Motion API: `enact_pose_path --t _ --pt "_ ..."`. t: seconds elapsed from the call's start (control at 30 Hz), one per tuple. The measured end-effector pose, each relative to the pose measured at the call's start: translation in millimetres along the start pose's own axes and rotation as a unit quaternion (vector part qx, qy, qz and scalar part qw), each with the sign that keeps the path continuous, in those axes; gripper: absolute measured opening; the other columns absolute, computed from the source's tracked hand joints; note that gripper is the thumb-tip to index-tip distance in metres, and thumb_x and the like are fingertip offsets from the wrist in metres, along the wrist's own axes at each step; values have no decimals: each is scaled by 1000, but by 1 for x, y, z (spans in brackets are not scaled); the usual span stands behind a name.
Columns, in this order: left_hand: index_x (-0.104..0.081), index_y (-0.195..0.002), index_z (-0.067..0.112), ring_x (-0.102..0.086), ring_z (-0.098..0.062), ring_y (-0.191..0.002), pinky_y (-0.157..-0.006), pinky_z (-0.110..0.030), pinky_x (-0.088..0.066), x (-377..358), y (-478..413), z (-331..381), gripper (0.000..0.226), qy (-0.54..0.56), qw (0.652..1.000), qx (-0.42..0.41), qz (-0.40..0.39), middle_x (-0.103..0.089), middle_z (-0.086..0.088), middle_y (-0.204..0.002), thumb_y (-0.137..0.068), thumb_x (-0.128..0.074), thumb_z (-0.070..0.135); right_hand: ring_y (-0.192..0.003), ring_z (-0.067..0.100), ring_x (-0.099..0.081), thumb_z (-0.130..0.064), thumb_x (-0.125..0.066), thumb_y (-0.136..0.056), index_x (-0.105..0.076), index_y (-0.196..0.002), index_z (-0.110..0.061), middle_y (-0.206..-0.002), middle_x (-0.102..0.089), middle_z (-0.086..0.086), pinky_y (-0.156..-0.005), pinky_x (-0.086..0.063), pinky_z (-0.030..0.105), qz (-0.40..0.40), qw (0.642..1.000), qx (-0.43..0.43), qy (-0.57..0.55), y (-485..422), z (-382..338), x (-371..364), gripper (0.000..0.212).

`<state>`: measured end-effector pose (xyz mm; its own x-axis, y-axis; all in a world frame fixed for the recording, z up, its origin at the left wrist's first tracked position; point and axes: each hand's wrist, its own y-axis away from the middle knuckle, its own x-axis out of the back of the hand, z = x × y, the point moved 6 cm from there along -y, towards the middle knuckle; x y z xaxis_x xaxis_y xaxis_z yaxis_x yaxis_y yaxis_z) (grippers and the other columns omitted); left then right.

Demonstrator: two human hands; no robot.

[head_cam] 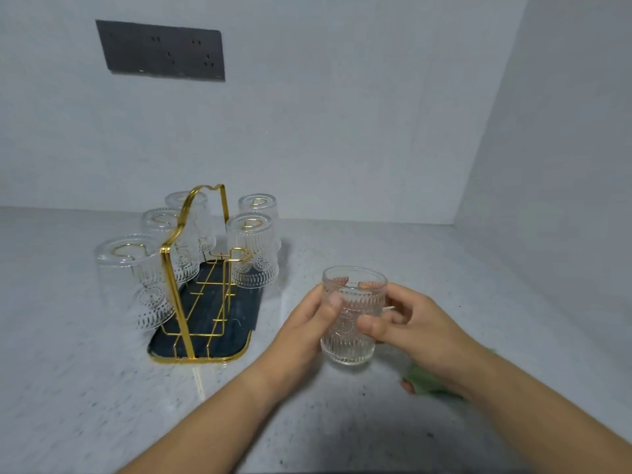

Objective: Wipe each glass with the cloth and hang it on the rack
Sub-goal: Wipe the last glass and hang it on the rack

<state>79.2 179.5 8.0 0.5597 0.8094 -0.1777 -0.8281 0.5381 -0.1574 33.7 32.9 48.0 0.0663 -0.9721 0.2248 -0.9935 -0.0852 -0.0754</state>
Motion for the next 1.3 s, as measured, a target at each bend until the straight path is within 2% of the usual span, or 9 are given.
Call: enact_pose_path --t 0.27,0.43,0.5,0.6,0.73,0.83,0.9,1.07,1.3 --pt "-57 -141 12 -60 -39 -134 -119 -65 -36 0 23 -12 84 57 998 12 -18 -67 -19 -139 -77 -85 58 -79 3 -69 -45 -82 -66 -71 -116 -37 -91 -74 -10 -78 -56 21 64 991 20 119 30 0 4 52" --pt "-61 -141 14 -65 -31 -129 -116 -61 -43 5 26 -15 97 77 997 20 10 -70 -13 -135 -66 -84 72 -116 0 -53 -64 -65 -82 -66 -121 -43 -119 -61 -26 -103 -42 24 121 903 -46 409 58 16 46 45" --pt "-61 -140 16 -64 -30 -130 -117 -62 -40 5 27 -15 98 75 997 21 10 -70 -11 -136 -64 -85 73 -127 6 -42 -76 -53 -78 -62 -129 -44 -127 -52 -27 -113 -35 35 102 863 -93 487 70 27 60 61" --pt "-63 -139 18 -63 -31 -132 -119 -63 -37 3 29 -15 94 75 997 20 6 -70 -11 -136 -64 -86 71 -131 6 -35 -99 -33 -62 -57 -134 -48 -132 -42 -27 -118 -30 38 66 859 -150 485 83 43 72 91" --pt "-63 -139 17 -62 -34 -133 -119 -64 -36 3 30 -16 92 81 997 18 3 -70 -13 -136 -67 -86 69 -136 8 -36 -73 -58 -83 -61 -126 -51 -132 -40 -29 -116 -28 37 82 849 -127 506 83 55 70 48" --pt "-62 -139 17 -62 -35 -133 -118 -65 -37 4 29 -16 93 83 996 21 5 -69 -14 -137 -66 -86 70 -120 11 -51 -48 -69 -89 -68 -94 -53 -117 -56 -30 -109 -37 39 141 879 -84 448 78 53 66 7" --pt "-61 -140 16 -61 -36 -134 -118 -65 -37 4 30 -15 94 83 996 22 8 -69 -15 -138 -67 -86 69 -102 15 -62 -40 -70 -91 -73 -82 -44 -100 -69 -23 -95 -47 38 176 905 -66 382 74 49 64 11" --pt "-62 -139 14 -61 -37 -134 -118 -65 -37 5 30 -15 92 78 997 25 9 -68 -16 -138 -69 -84 69 -80 23 -72 -26 -65 -98 -79 -88 -21 -85 -78 2 -61 -52 19 282 951 -58 116 66 9 58 18" --pt "-63 -140 14 -60 -39 -134 -118 -66 -38 6 27 -14 86 79 996 10 29 -67 -17 -139 -78 -76 71 -53 18 -69 -19 -63 -99 -76 -89 -11 -66 -75 9 -46 -56 24 291 952 77 -63 48 -57 -1 19"
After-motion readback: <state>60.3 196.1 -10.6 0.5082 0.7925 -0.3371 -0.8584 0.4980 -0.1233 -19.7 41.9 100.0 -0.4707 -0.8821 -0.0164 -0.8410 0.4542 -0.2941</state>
